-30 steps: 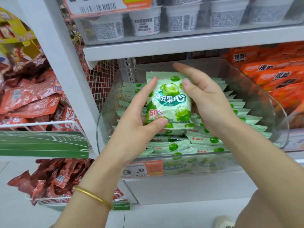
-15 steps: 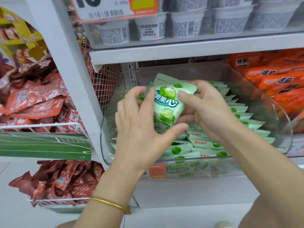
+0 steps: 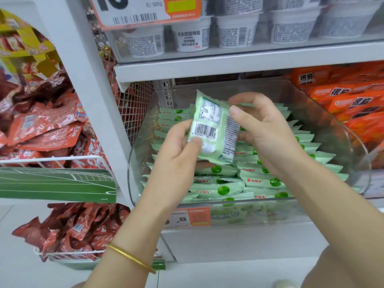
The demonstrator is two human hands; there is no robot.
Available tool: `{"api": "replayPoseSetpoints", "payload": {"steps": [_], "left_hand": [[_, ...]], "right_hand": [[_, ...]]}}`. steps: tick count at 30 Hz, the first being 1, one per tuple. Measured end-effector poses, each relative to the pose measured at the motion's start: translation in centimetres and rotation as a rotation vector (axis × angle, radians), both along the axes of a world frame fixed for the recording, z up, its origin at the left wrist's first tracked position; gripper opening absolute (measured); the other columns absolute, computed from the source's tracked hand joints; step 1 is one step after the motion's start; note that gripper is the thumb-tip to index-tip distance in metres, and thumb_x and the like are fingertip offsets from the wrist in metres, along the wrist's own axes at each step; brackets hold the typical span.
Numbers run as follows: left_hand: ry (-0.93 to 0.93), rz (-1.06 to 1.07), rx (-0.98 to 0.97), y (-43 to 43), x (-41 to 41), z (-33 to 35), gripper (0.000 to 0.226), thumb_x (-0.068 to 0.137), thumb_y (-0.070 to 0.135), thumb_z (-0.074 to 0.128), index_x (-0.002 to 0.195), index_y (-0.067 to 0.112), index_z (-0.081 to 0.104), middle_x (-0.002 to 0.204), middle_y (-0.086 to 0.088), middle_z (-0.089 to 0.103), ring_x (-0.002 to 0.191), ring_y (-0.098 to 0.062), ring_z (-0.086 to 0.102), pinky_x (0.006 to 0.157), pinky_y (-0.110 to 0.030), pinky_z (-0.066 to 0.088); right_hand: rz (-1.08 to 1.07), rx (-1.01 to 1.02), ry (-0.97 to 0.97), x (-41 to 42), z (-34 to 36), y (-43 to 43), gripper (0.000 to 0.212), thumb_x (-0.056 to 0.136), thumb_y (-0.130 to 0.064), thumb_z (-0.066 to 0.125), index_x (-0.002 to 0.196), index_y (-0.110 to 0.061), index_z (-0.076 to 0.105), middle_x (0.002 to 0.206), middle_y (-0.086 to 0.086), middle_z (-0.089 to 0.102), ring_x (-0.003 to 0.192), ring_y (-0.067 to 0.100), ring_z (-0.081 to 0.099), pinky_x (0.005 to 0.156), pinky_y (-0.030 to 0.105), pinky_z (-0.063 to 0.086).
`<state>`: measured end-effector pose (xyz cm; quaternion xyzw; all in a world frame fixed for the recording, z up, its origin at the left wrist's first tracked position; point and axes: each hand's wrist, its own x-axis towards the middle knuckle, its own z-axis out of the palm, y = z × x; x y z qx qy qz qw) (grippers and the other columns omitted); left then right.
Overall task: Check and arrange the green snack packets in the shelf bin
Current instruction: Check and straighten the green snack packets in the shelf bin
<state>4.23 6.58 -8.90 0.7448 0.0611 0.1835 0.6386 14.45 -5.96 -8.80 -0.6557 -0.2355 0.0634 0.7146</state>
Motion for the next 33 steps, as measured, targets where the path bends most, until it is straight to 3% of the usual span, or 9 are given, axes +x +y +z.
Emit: {"api": "replayPoseSetpoints", "payload": {"steps": [3,9,18,21,25,28,30,33], "left_hand": [[0.0,-0.071,-0.14,0.0,-0.1,0.2,0.035,0.098,0.007,0.041,0.131,0.017,0.047,0.101,0.001,0.071,0.091,-0.017,0.069,0.073,-0.033,0.058],[-0.023,-0.107,0.067,0.3,-0.5,0.0,0.067,0.084,0.001,0.064,0.135,0.035,0.039,0.112,0.013,0.068,0.102,0.0,0.062,0.083,-0.021,0.052],[-0.038,-0.116,0.098,0.4,-0.5,0.1,0.071,0.084,-0.003,0.063,0.138,0.036,0.037,0.116,0.014,0.064,0.105,0.006,0.058,0.085,-0.02,0.052],[-0.043,-0.126,0.074,0.4,-0.4,0.1,0.067,0.086,-0.003,0.061,0.137,0.035,0.039,0.121,0.012,0.062,0.109,0.001,0.058,0.084,-0.023,0.053],[0.001,0.002,-0.222,0.6,0.0,-0.1,0.041,0.091,0.005,0.056,0.128,0.023,0.048,0.122,-0.01,0.059,0.096,-0.019,0.068,0.072,-0.03,0.057],[0.077,0.161,-0.448,1.2,0.2,0.0,0.03,0.095,0.01,0.052,0.124,0.015,0.048,0.101,-0.011,0.067,0.07,-0.014,0.067,0.055,-0.024,0.054],[0.113,0.189,-0.557,1.7,0.3,0.2,0.03,0.095,0.01,0.051,0.124,0.009,0.047,0.089,-0.009,0.066,0.061,-0.014,0.062,0.045,-0.02,0.049],[0.171,0.169,-0.608,1.8,0.2,0.6,0.028,0.095,0.009,0.051,0.122,0.005,0.047,0.08,-0.01,0.064,0.051,-0.012,0.061,0.039,-0.017,0.043]], "right_hand": [[0.035,0.081,0.043,-0.1,0.3,-0.1,0.02,0.089,-0.011,0.059,0.104,-0.024,0.065,0.082,-0.003,0.068,0.077,0.017,0.062,0.067,0.034,0.051],[0.011,0.139,0.063,-0.1,0.7,-0.3,0.018,0.087,-0.003,0.06,0.094,-0.018,0.068,0.077,-0.003,0.072,0.065,0.012,0.064,0.054,0.026,0.052],[-0.007,0.138,0.081,0.1,0.4,-0.3,0.014,0.086,-0.004,0.061,0.091,-0.016,0.068,0.075,-0.002,0.071,0.064,0.011,0.063,0.053,0.024,0.051],[-0.012,0.142,0.085,0.1,0.3,-0.2,0.014,0.086,-0.003,0.061,0.09,-0.014,0.067,0.073,-0.002,0.07,0.061,0.009,0.062,0.051,0.023,0.05],[0.042,0.144,0.152,0.3,0.3,-0.2,0.012,0.088,-0.004,0.058,0.092,-0.012,0.066,0.075,0.0,0.069,0.064,0.011,0.063,0.054,0.024,0.053],[0.148,0.136,0.257,0.3,0.4,-0.4,0.022,0.095,-0.01,0.045,0.097,-0.005,0.067,0.077,0.003,0.07,0.067,0.017,0.066,0.056,0.028,0.056],[0.211,0.157,0.299,0.4,0.5,-0.5,0.031,0.092,-0.002,0.037,0.098,-0.002,0.067,0.085,0.006,0.07,0.071,0.02,0.068,0.06,0.031,0.057],[0.223,-0.053,0.04,0.2,0.3,-0.7,0.045,0.081,0.015,0.047,0.102,-0.018,0.069,0.107,-0.001,0.066,0.09,0.011,0.066,0.075,0.027,0.055]]}}
